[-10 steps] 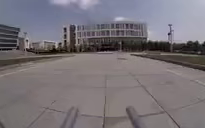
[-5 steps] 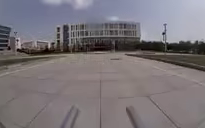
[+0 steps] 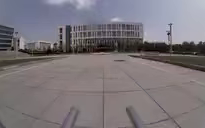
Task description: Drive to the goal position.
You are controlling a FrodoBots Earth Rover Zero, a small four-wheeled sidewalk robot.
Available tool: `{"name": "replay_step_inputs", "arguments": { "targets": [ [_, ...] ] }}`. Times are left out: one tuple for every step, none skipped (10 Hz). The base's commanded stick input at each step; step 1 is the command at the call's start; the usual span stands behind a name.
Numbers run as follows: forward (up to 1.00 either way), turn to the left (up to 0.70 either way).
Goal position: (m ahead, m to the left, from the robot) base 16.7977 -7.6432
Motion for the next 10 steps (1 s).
{"name": "replay_step_inputs", "arguments": {
  "targets": [
    [1.0,0.02],
    [1.0,0.02],
    [1.0,0.02],
    [1.0,0.02],
    [1.0,0.02],
    [1.0,0.02],
    [1.0,0.02],
    [1.0,0.02],
    [1.0,0.02],
    [1.0,0.02]
  ]
}}
